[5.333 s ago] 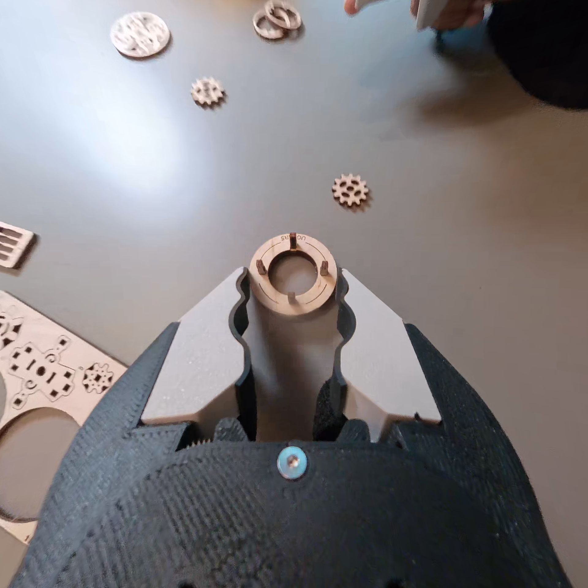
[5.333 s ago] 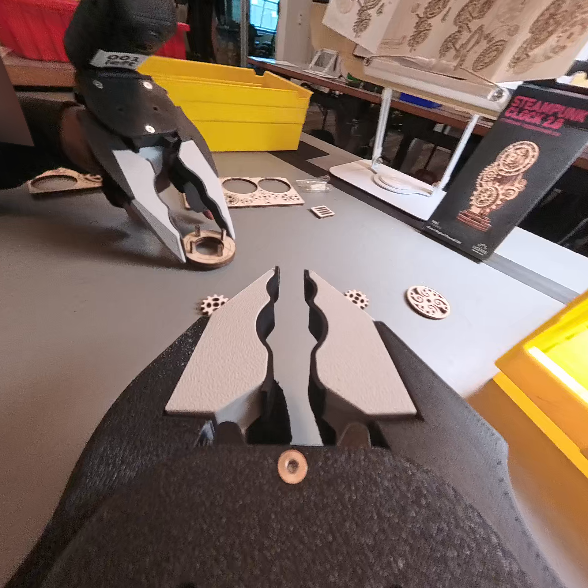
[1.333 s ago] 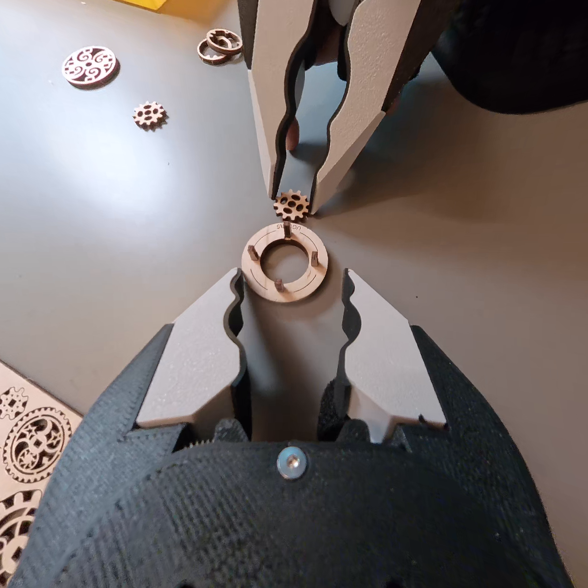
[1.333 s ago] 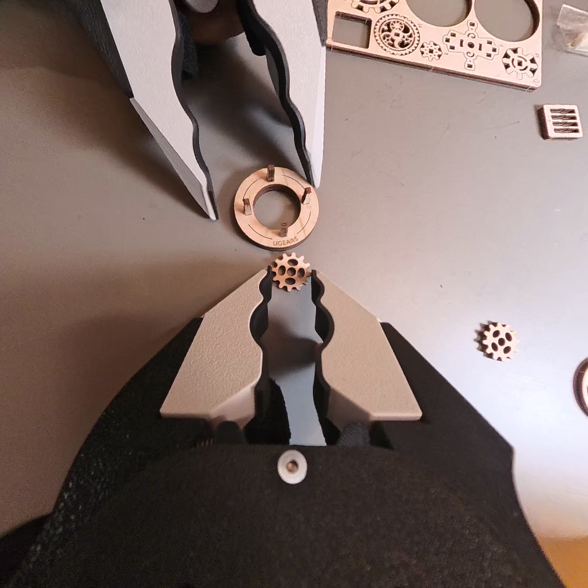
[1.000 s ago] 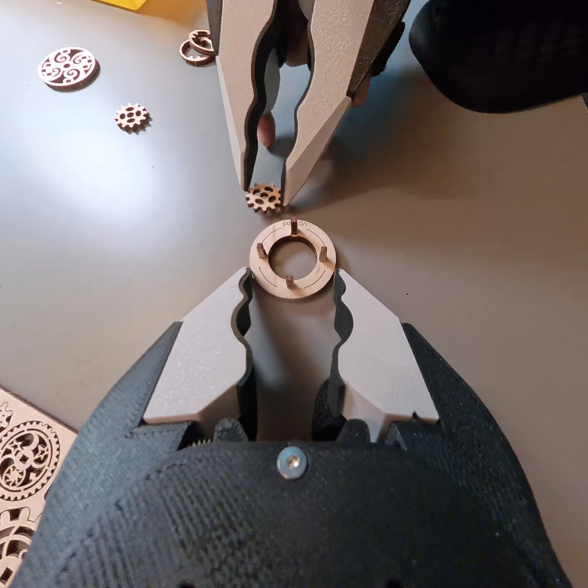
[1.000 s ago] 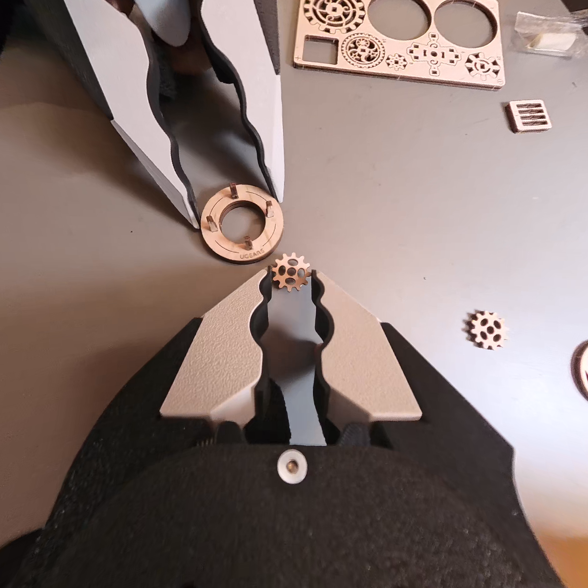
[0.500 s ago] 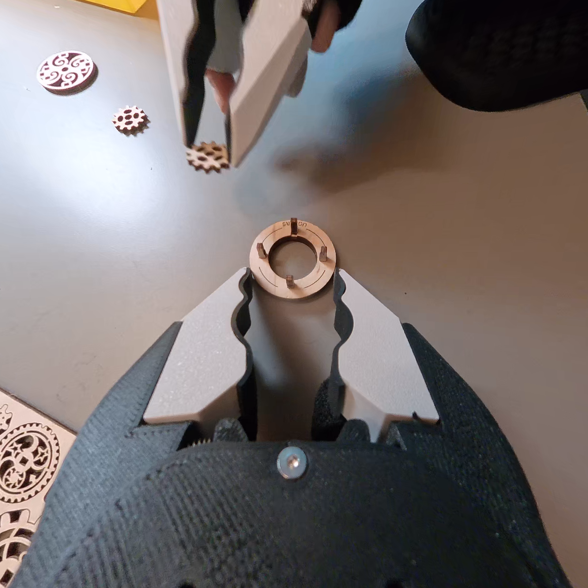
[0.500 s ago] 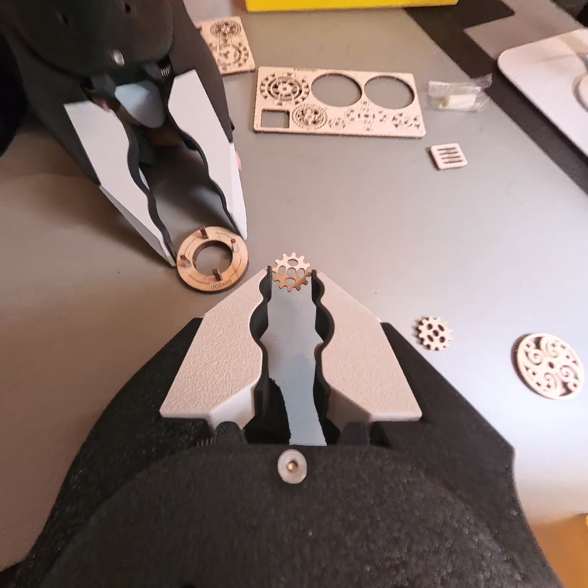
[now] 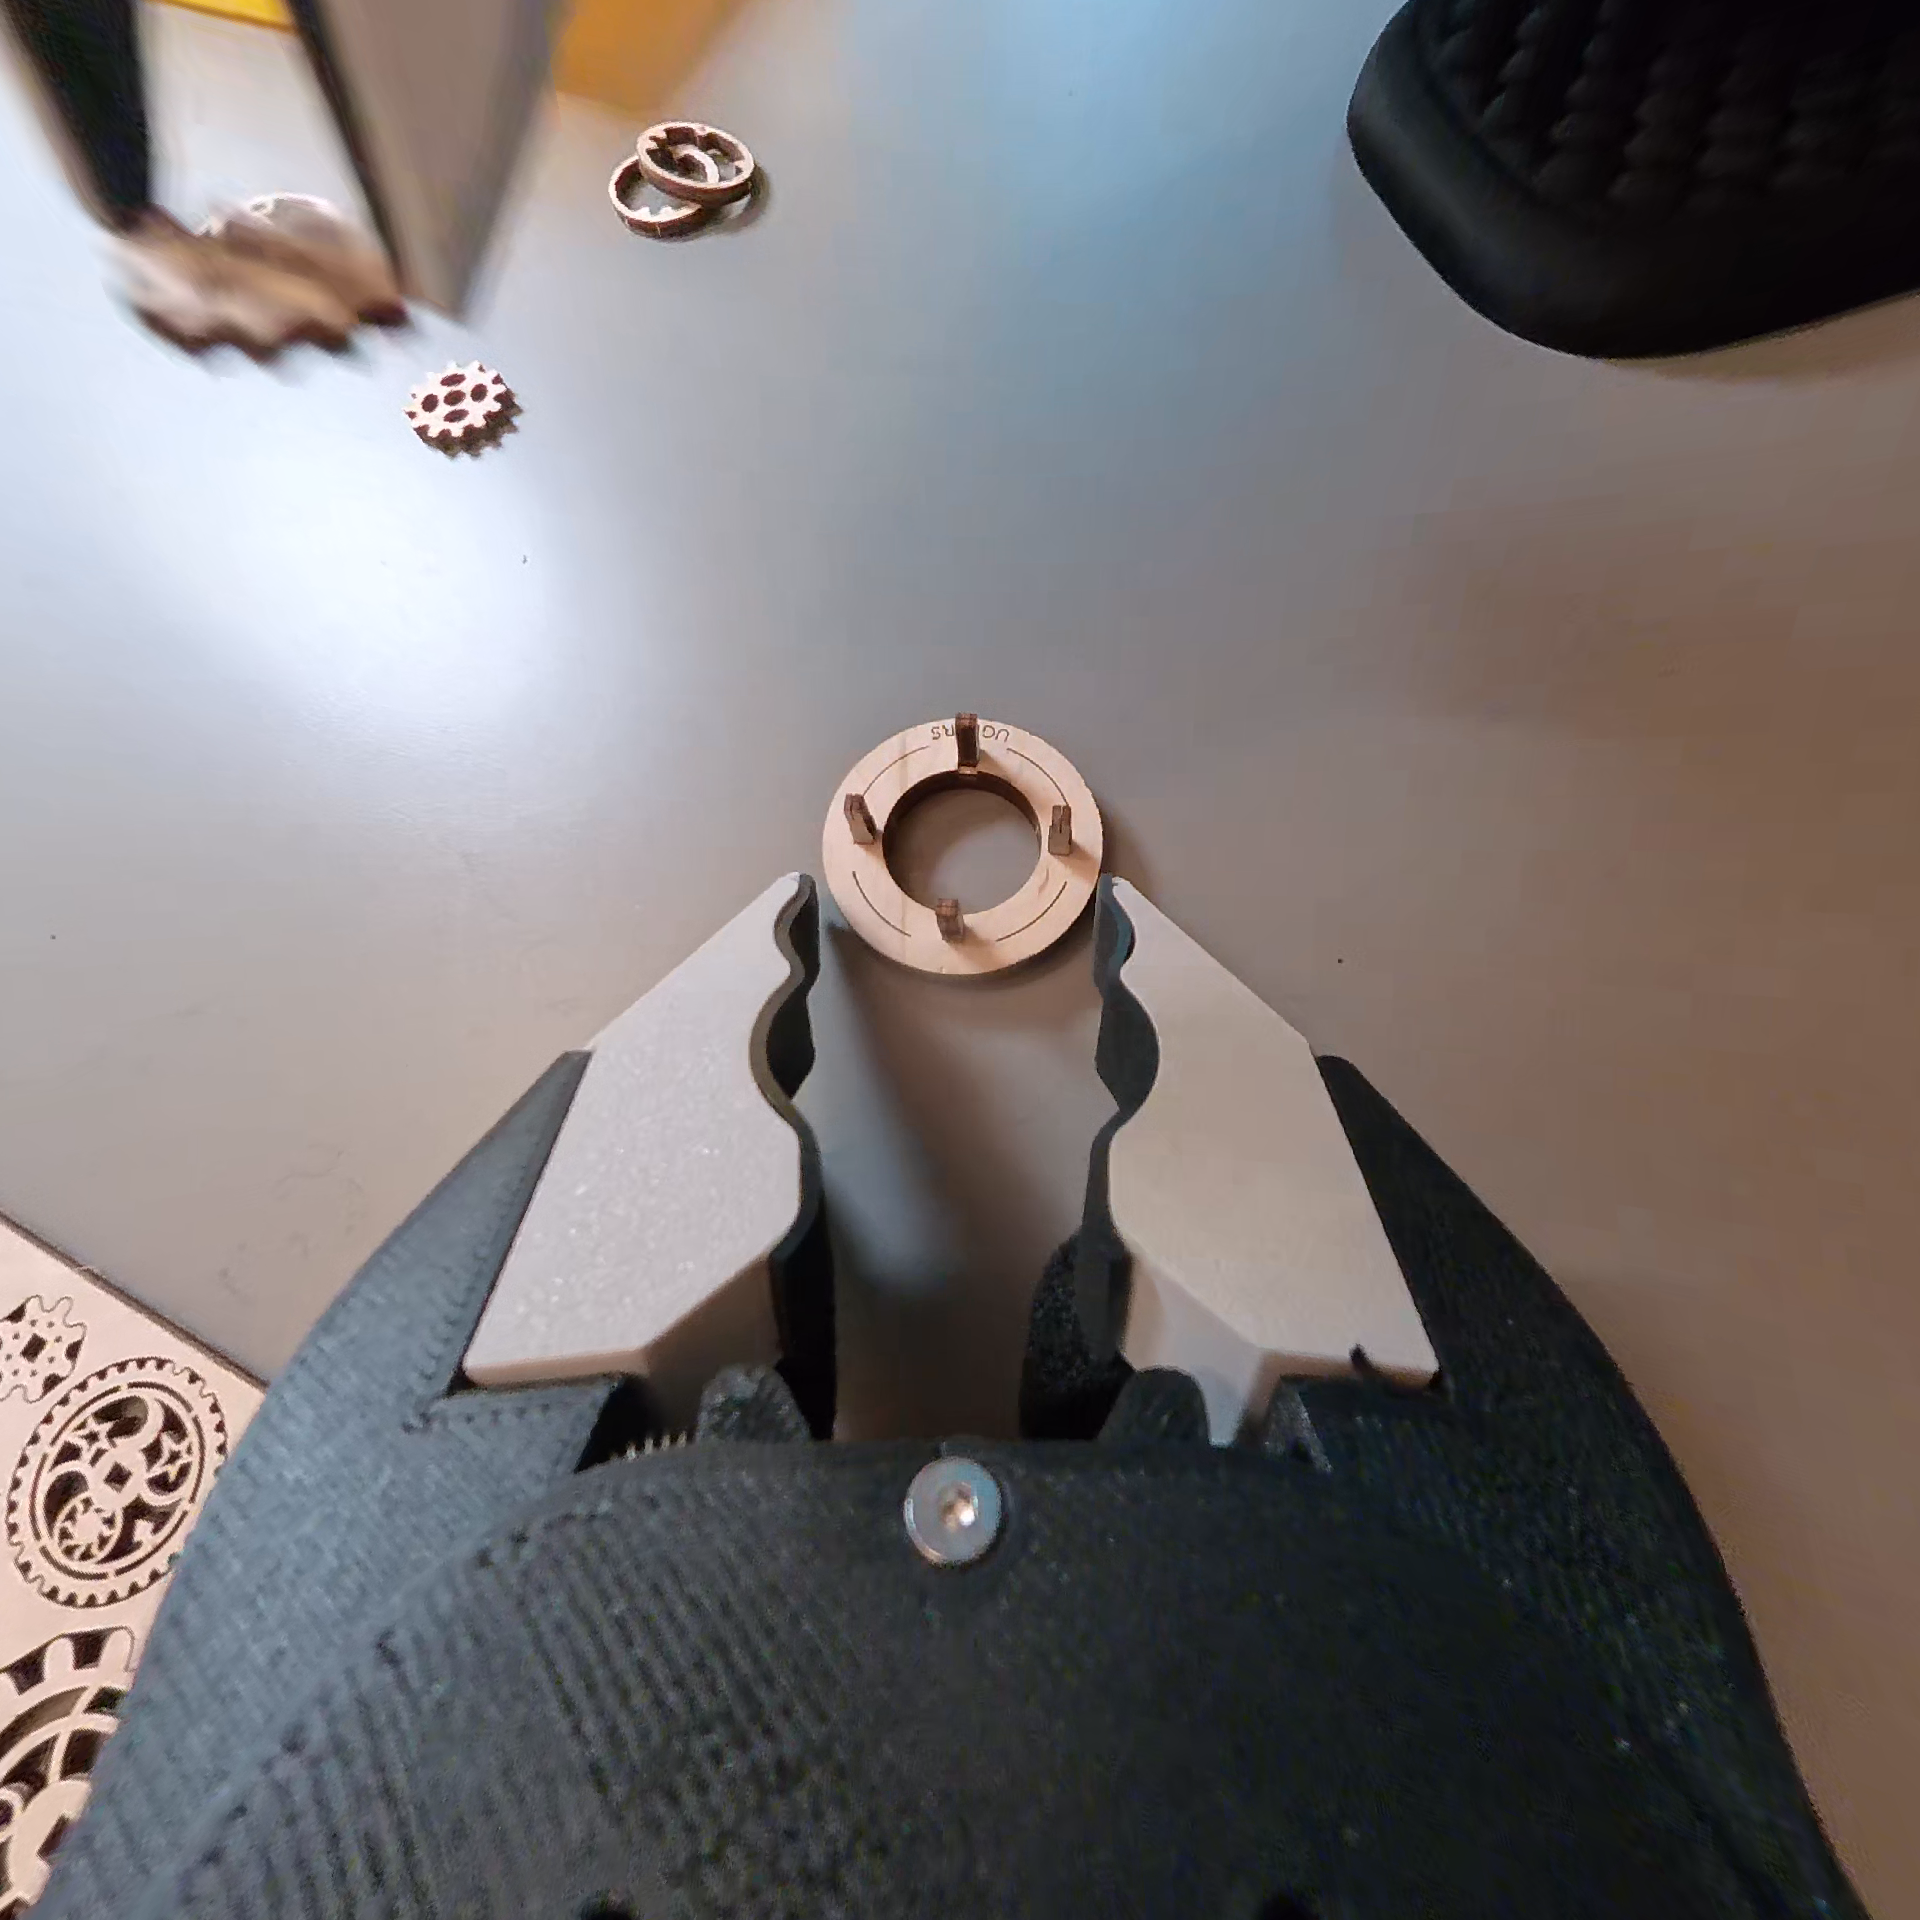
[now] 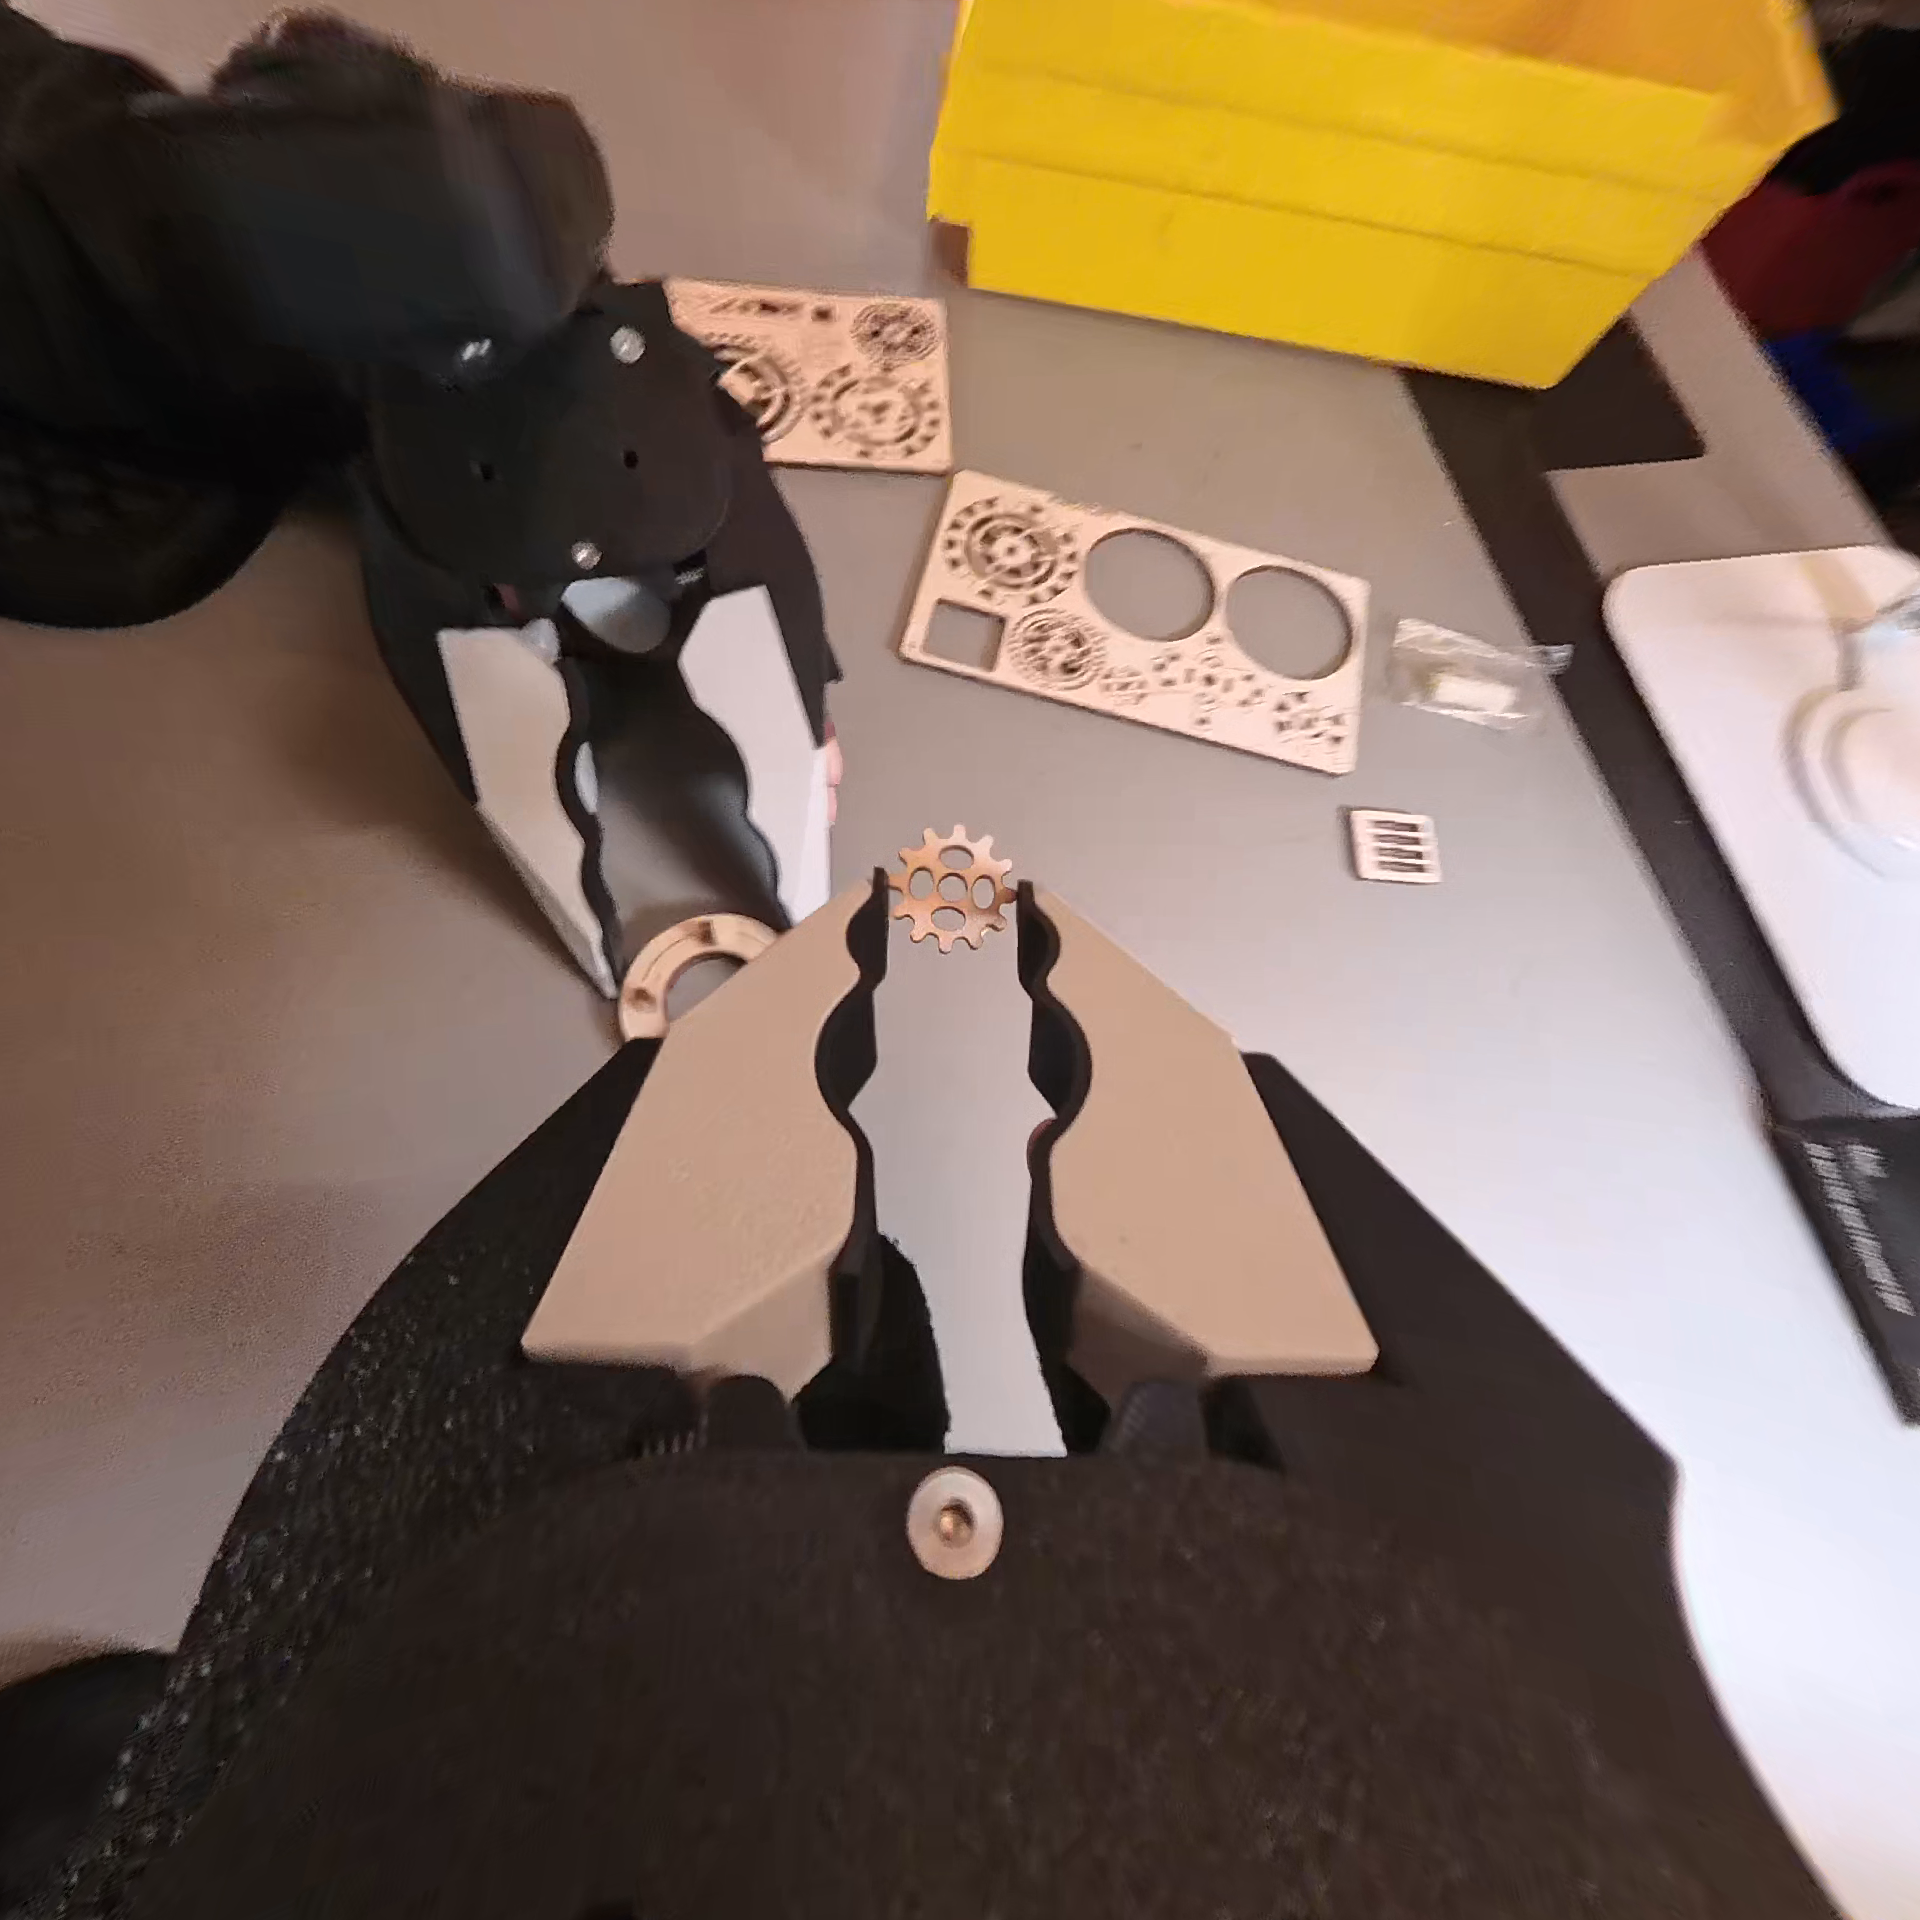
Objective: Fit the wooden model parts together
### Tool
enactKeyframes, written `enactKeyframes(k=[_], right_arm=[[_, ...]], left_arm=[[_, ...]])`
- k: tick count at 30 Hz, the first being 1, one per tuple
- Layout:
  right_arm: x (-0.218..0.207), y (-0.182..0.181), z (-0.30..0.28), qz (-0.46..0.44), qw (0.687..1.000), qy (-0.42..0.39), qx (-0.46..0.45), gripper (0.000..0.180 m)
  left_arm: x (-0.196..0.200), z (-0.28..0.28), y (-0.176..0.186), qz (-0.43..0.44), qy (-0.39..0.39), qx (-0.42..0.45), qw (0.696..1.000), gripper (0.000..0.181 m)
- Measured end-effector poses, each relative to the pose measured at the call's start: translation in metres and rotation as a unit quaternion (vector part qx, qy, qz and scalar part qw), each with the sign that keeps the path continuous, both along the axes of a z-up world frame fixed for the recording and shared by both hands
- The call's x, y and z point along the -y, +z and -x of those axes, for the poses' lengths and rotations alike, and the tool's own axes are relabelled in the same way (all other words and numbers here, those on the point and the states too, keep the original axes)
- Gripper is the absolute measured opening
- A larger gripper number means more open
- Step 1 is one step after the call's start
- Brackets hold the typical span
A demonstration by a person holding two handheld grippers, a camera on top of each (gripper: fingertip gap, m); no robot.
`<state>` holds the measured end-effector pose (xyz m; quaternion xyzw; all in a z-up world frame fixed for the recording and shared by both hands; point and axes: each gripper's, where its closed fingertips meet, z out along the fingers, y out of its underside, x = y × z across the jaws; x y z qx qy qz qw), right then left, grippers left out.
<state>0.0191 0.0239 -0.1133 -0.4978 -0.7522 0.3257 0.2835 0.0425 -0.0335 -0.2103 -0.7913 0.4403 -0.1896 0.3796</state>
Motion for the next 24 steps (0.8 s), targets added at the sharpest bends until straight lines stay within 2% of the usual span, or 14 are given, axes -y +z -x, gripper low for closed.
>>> enactKeyframes(k=[8,15,24], right_arm=[[0.031,-0.053,-0.012,0.000,0.994,0.071,0.081,0.022],[0.040,-0.072,-0.013,-0.011,0.989,0.090,0.113,0.022],[0.038,-0.076,-0.014,0.005,0.990,0.084,0.114,0.022]], left_arm=[[0.000,0.000,-0.001,0.008,-0.001,0.003,1.000,0.051],[0.001,0.000,-0.001,0.010,-0.004,0.004,1.000,0.049],[0.000,0.002,-0.001,0.013,-0.003,0.006,1.000,0.049]])
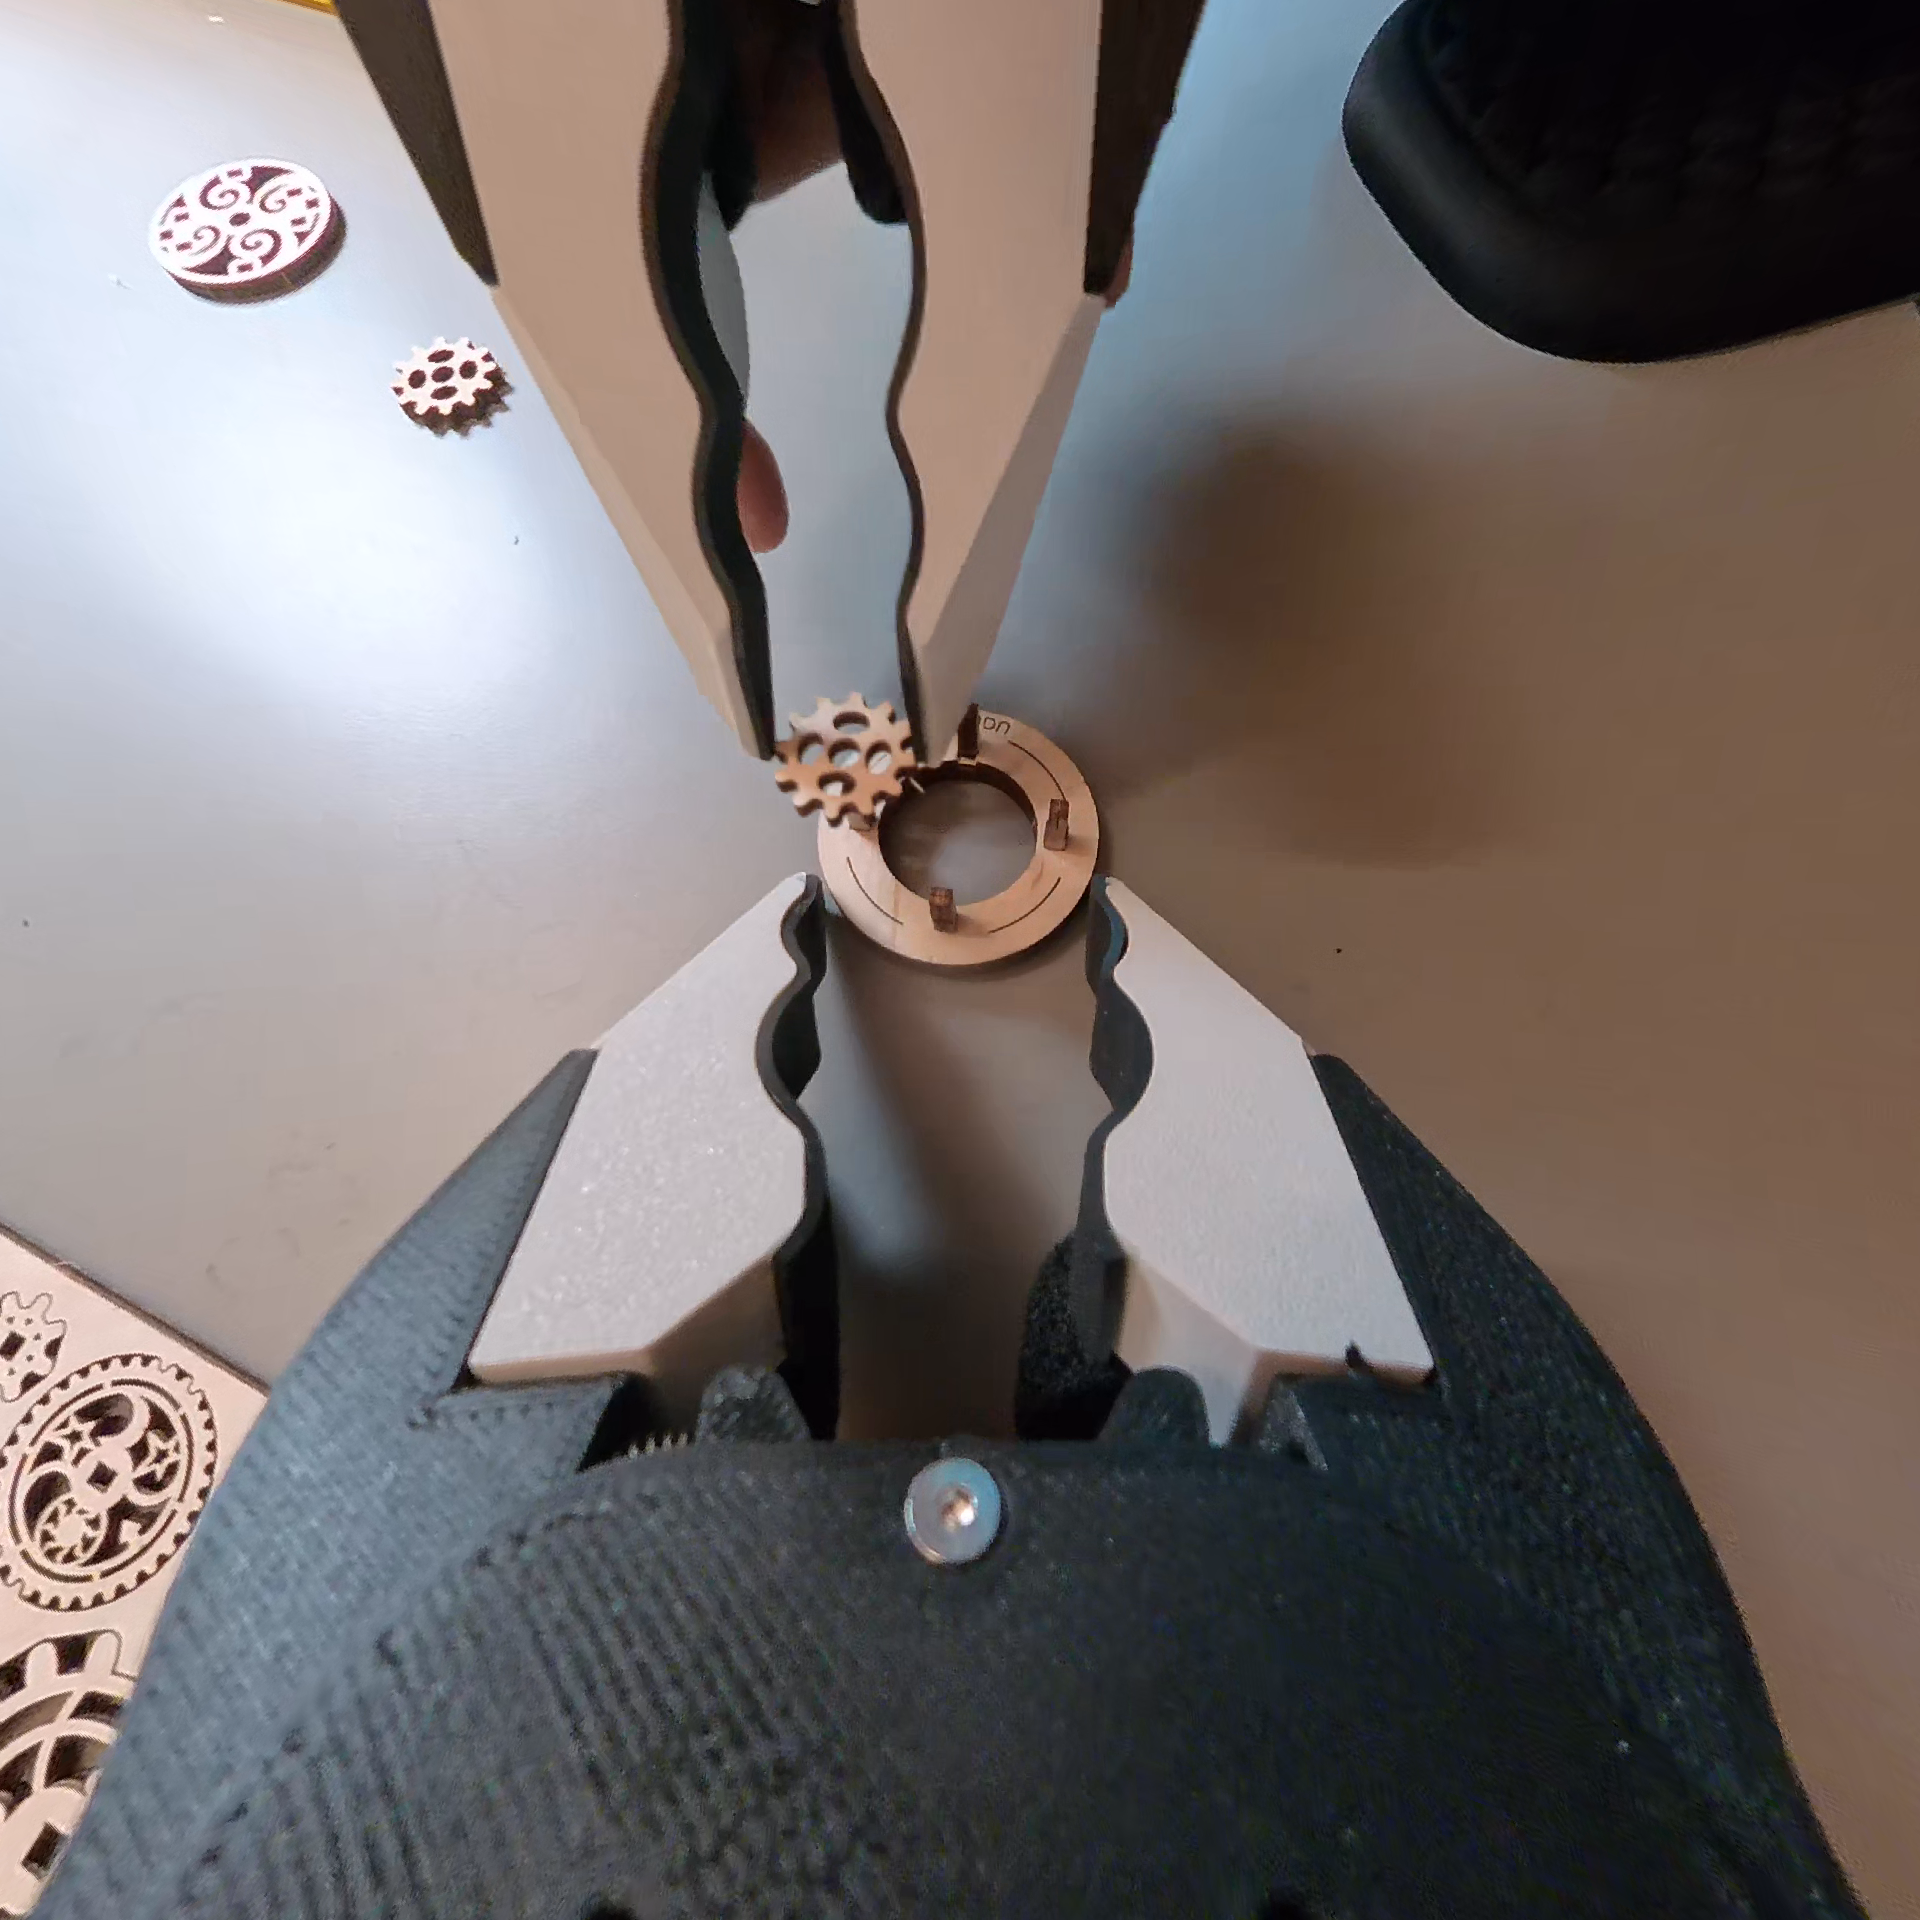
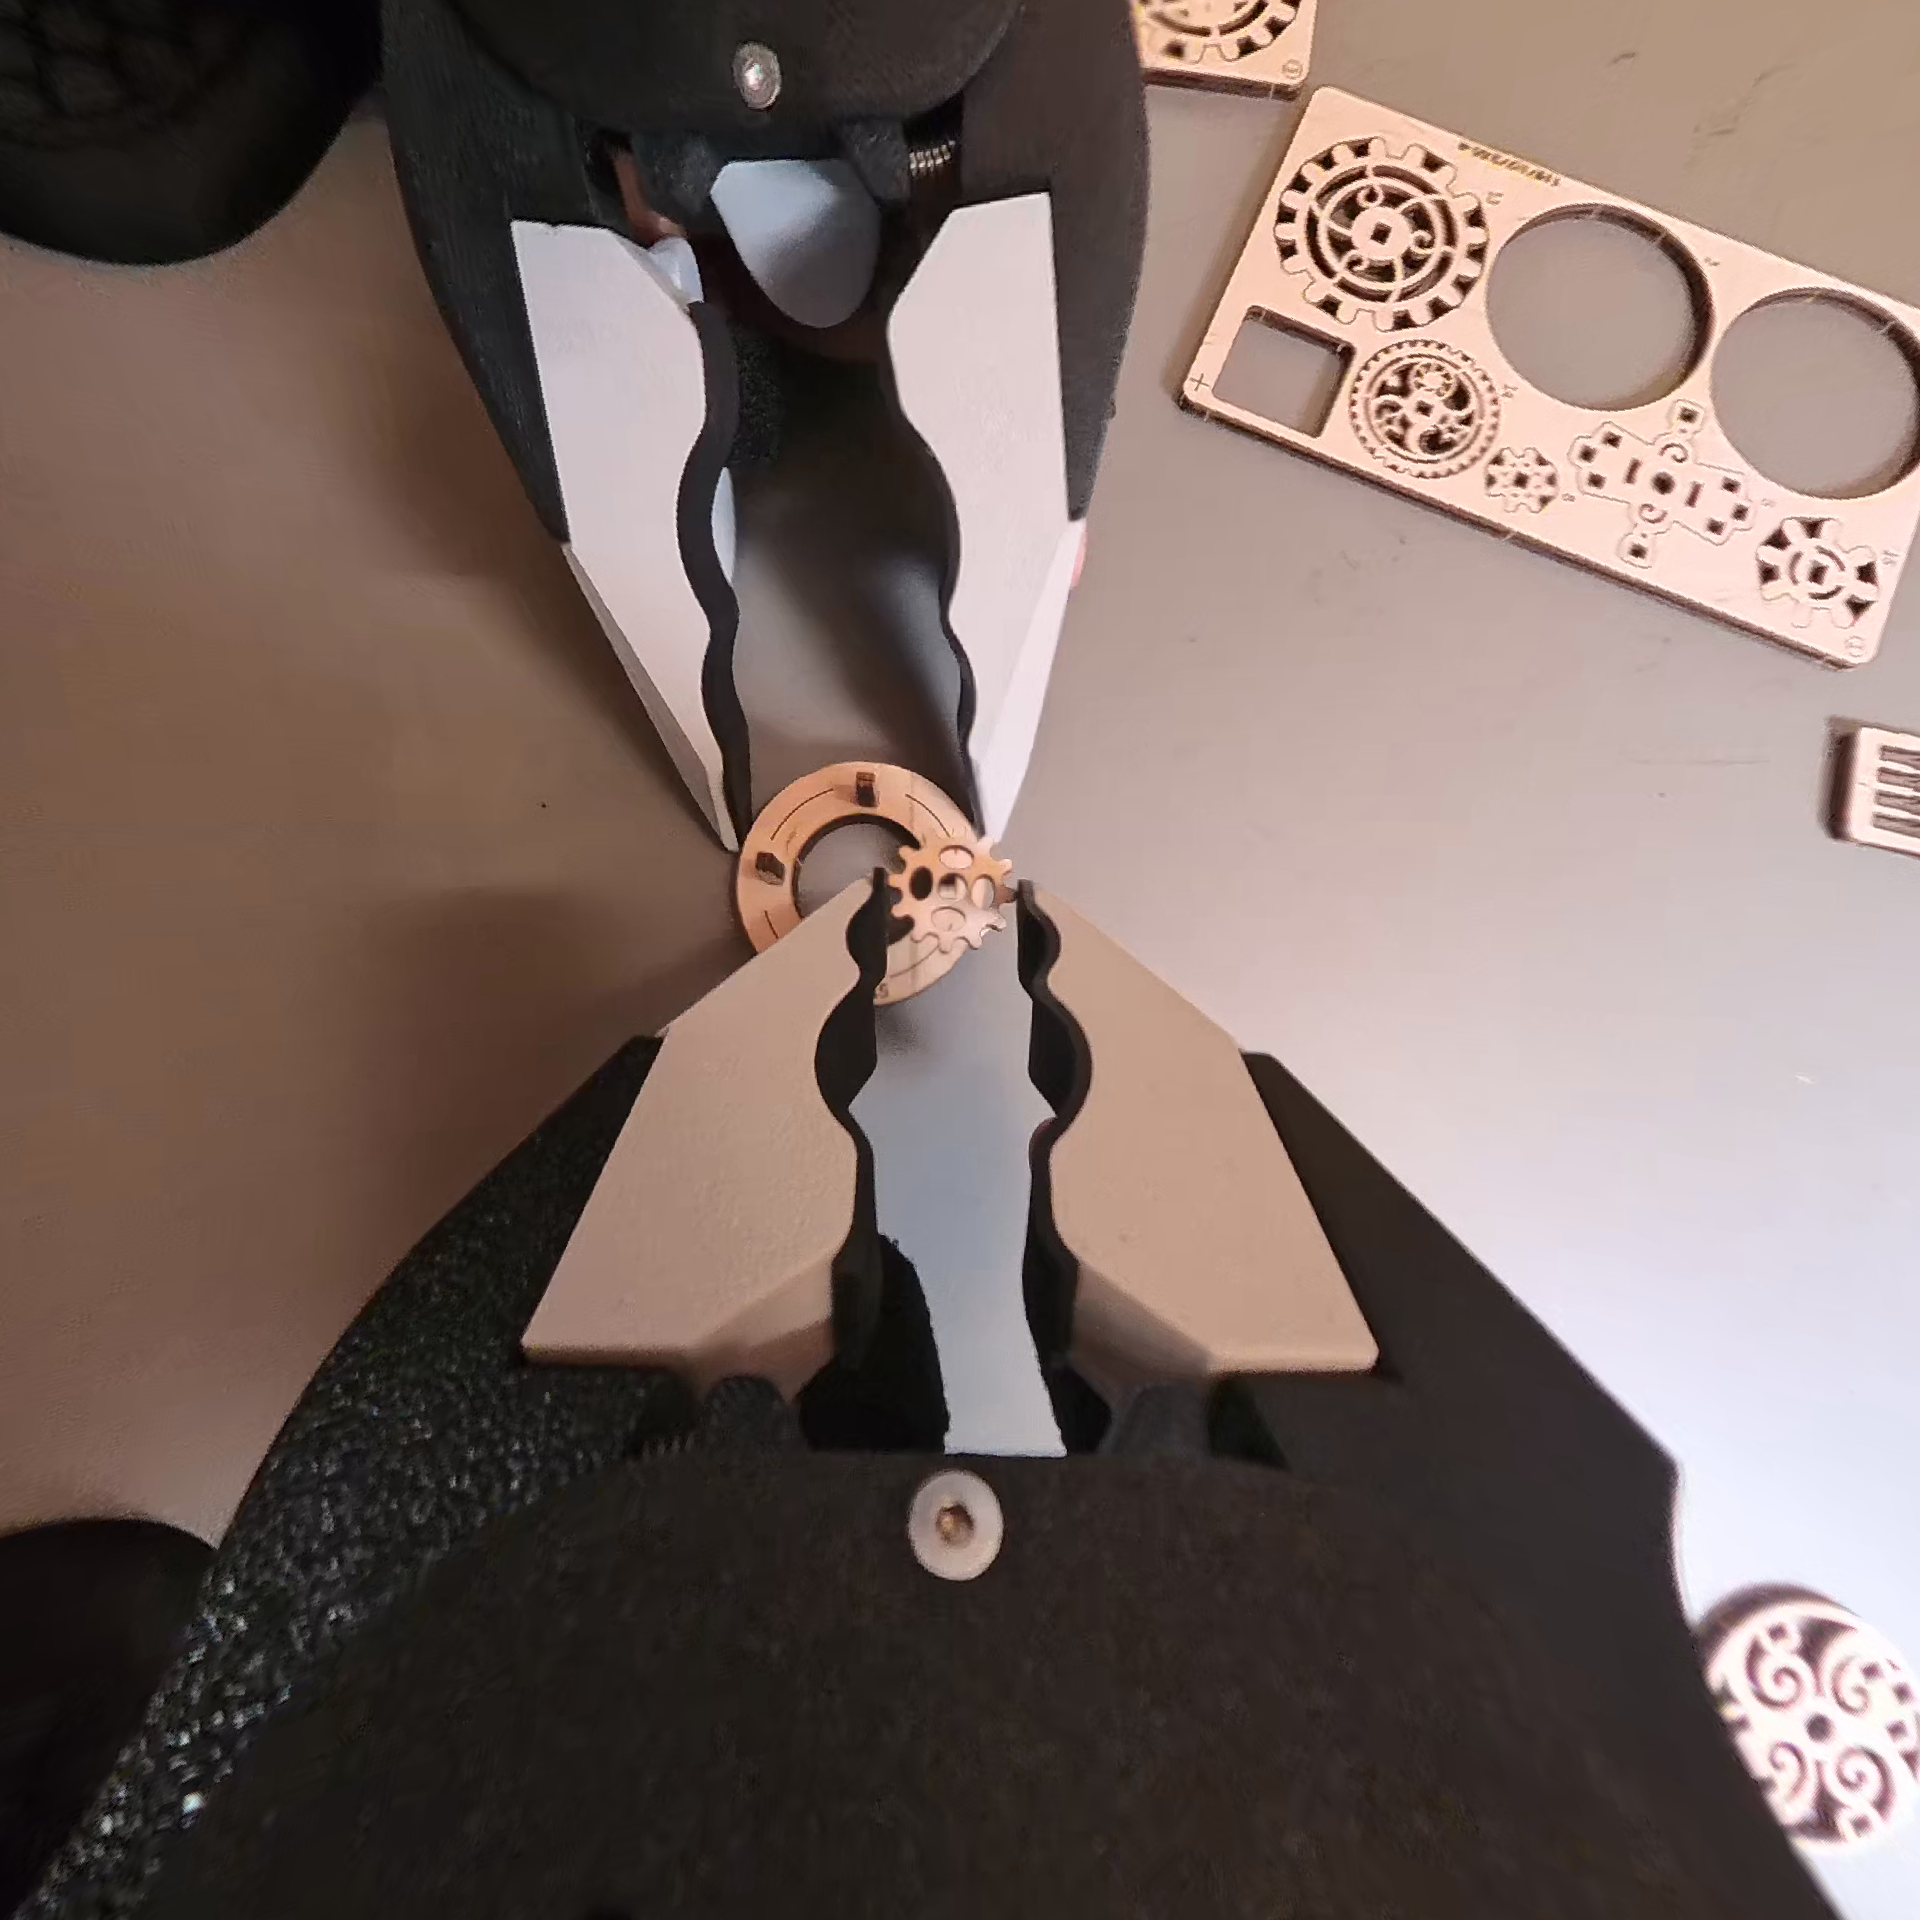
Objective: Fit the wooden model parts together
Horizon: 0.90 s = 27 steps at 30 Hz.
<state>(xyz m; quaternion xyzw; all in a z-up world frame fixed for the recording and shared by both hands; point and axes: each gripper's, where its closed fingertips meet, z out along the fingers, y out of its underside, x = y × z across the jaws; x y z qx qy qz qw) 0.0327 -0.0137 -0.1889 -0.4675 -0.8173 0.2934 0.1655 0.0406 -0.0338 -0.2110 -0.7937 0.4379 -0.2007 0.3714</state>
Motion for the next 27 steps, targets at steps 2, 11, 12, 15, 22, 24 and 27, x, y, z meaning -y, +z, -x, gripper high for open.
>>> enactKeyframes(k=[2,11,12,15,22,24,27], right_arm=[[0.002,-0.003,0.000,-0.008,1.000,0.004,0.005,0.022],[0.004,0.001,0.005,-0.009,1.000,0.002,-0.011,0.022],[0.003,0.001,0.005,-0.014,1.000,0.001,-0.010,0.022],[0.003,-0.003,0.004,-0.023,1.000,0.004,-0.001,0.022],[0.000,-0.008,0.004,-0.045,0.999,0.006,0.017,0.022],[0.001,-0.010,0.004,-0.052,0.998,0.011,0.023,0.022],[0.001,-0.012,0.004,-0.065,0.997,0.017,0.029,0.022]], left_arm=[[0.000,0.000,0.000,0.000,0.000,0.000,1.000,0.049],[0.000,0.000,0.000,-0.001,0.000,0.000,1.000,0.049],[0.000,0.000,0.000,0.000,0.000,0.000,1.000,0.049],[0.000,0.000,0.000,0.001,0.000,0.000,1.000,0.049],[0.001,0.000,0.000,0.003,-0.001,0.002,1.000,0.049],[0.001,0.000,0.000,0.003,-0.001,0.001,1.000,0.049],[0.001,0.000,0.000,0.003,0.000,0.001,1.000,0.049]])
